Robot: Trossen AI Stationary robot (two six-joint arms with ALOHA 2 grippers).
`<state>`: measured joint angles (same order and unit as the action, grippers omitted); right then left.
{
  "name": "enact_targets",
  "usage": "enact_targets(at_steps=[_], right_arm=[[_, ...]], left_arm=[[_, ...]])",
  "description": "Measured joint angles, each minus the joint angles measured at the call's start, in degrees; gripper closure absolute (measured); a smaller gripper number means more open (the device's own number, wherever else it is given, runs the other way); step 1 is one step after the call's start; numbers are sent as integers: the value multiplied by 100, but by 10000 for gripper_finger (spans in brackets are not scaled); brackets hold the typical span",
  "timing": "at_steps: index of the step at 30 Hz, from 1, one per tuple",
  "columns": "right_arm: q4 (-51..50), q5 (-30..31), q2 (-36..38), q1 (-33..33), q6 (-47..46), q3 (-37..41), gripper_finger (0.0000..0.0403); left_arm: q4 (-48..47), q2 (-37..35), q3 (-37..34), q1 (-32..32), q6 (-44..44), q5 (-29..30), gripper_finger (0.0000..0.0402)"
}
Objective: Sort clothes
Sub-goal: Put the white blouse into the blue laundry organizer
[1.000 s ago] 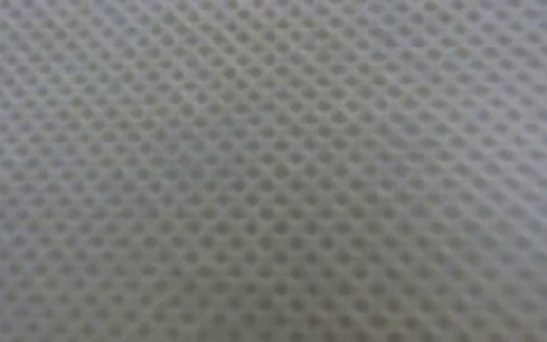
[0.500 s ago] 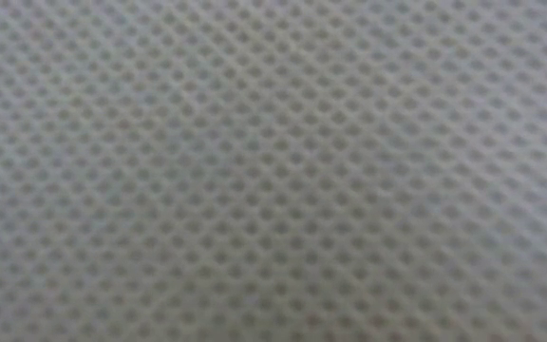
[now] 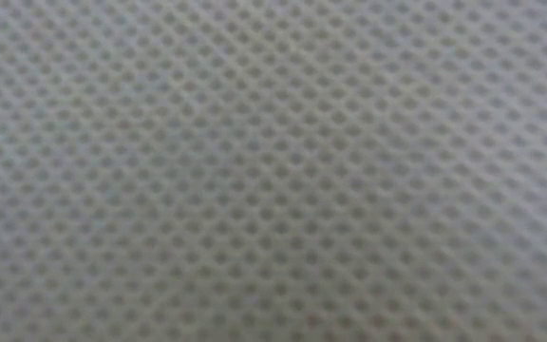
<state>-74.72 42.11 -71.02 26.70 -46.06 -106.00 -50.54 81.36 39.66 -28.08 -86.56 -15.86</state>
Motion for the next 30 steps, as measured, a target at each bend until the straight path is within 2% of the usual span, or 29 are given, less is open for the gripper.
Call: enact_targets(at_steps=[3,7,8,15,24,30], right_arm=[[0,0,0,0,0,2,390],[0,0,0,0,4,2,390],[0,0,0,0,4,2,390],[0,0,0,0,15,2,390],[2,3,0,0,96,2,390],[1,7,0,0,176,2,390]], left_arm=[[-2,2,6,-4,38,2,259],[10,4,99,-9,148,67,370],[-11,4,141,-14,159,132,383],[-643,13,845,-86,347,311,395],[-2394,13,2704,-363,812,655,398],[-2861,13,3928,-525,809,977,399]])
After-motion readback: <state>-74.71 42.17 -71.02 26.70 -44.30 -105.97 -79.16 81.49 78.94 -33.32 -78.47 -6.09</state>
